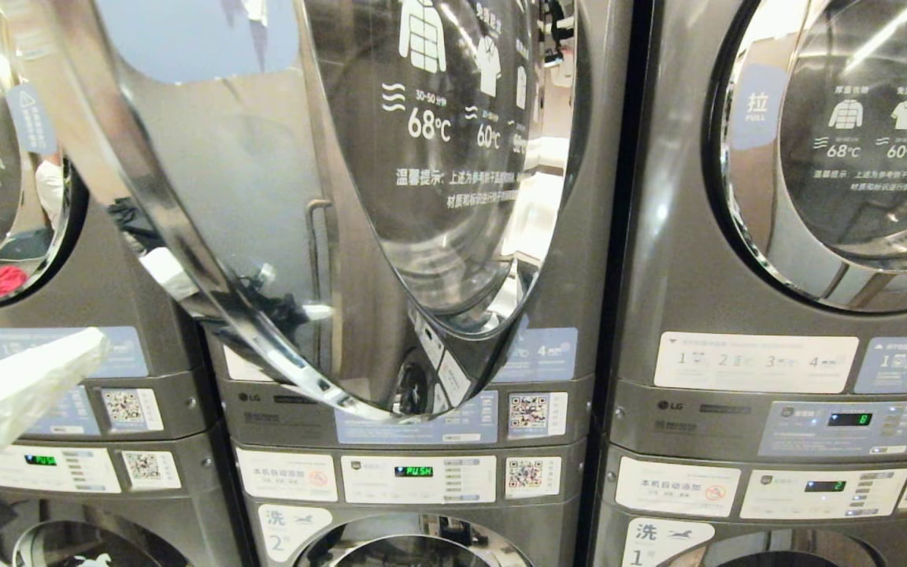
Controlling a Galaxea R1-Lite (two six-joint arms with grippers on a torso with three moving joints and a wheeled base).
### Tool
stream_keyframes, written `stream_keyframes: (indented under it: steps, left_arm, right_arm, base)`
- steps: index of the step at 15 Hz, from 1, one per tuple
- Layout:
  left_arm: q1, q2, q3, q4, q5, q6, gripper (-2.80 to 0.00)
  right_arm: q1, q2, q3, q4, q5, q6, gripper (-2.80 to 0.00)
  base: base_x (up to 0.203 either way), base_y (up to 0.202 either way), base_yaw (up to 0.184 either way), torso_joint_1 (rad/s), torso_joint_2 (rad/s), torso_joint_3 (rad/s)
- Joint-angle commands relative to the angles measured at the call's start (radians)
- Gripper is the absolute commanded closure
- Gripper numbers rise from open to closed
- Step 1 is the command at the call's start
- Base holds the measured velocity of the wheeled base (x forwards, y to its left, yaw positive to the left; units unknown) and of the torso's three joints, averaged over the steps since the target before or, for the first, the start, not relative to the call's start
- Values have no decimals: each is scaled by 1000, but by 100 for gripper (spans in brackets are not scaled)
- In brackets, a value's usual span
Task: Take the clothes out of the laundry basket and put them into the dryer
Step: Open the dryer
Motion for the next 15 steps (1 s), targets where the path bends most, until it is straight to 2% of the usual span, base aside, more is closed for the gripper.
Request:
stream_keyframes:
  steps: [1, 3, 5, 7, 10, 12, 15]
  left_arm:
    - [0, 3, -6, -3, -2, 3, 0]
    - [-7, 4, -14, -3, -6, 22, 0]
    - [-21, 28, -36, -4, -31, 13, 0]
    - [-52, 99, -141, -8, -100, -46, 0]
    - [-76, 263, -312, -13, -132, -132, 0]
    - [-94, 335, -388, -14, -174, -151, 0]
    - [-192, 341, -399, -14, -199, -154, 0]
  right_arm:
    - [0, -2, 0, 0, 0, 0, 0]
    - [0, -2, 0, 0, 0, 1, 0]
    - [0, -2, 0, 0, 0, 0, 0]
    - [0, -2, 0, 0, 0, 0, 0]
    - [0, -2, 0, 0, 0, 0, 0]
    - [0, -2, 0, -1, 0, 1, 0]
    - [0, -2, 0, 0, 0, 0, 0]
  base:
    - [0, 0, 0, -4, -1, 203]
    - [0, 0, 0, 0, 5, 198]
    - [0, 0, 0, 5, -1, 109]
    - [0, 0, 0, 3, 1, 25]
    - [0, 0, 0, 0, 0, 0]
    - [0, 0, 0, 0, 0, 0]
    - [0, 0, 0, 0, 0, 0]
